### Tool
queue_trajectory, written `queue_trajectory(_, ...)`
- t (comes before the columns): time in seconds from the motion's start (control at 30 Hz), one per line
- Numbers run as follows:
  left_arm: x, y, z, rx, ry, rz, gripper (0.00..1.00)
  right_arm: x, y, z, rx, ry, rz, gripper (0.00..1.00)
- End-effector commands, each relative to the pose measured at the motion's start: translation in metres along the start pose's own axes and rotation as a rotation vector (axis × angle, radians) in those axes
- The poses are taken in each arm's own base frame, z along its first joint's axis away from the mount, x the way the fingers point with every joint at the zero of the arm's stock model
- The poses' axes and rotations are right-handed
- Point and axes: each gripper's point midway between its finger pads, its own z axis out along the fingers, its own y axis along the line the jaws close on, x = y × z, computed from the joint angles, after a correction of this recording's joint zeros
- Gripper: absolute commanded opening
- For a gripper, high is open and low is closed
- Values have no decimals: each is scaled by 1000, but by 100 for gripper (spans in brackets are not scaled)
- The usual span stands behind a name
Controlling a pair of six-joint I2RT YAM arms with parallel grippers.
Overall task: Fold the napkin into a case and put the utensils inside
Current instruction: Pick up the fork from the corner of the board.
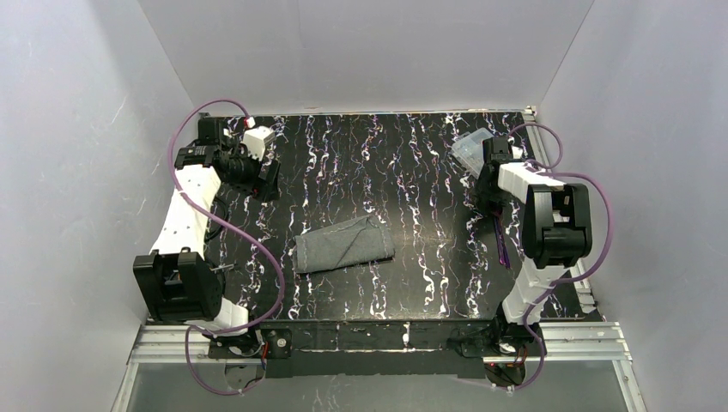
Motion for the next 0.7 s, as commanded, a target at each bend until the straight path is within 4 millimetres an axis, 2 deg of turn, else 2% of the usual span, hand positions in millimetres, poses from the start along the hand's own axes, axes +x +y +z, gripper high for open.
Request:
queue_trajectory(0.0, -9, -3, -8, 16, -13, -4, 84, -20, 1, 3, 20, -55, 14, 51)
queue_trajectory(0.1, -9, -3, -6, 22, -6, -10, 83, -21, 6, 0, 0, -52, 46, 36)
queue_trajectory(0.2, -8, -4, -5, 31, -1, -16, 81, -20, 13, -6, -44, -50, 103, 26)
queue_trajectory(0.33, -7, -5, -5, 38, 1, -16, 80, -15, 25, -14, -106, -44, 169, 16)
queue_trajectory(0.47, -5, -5, -6, 35, 4, -11, 79, -10, 50, -24, -192, -33, 198, 7)
queue_trajectory(0.67, -2, -5, -6, 27, 10, 1, 79, -5, 91, -45, -270, -42, 248, 1)
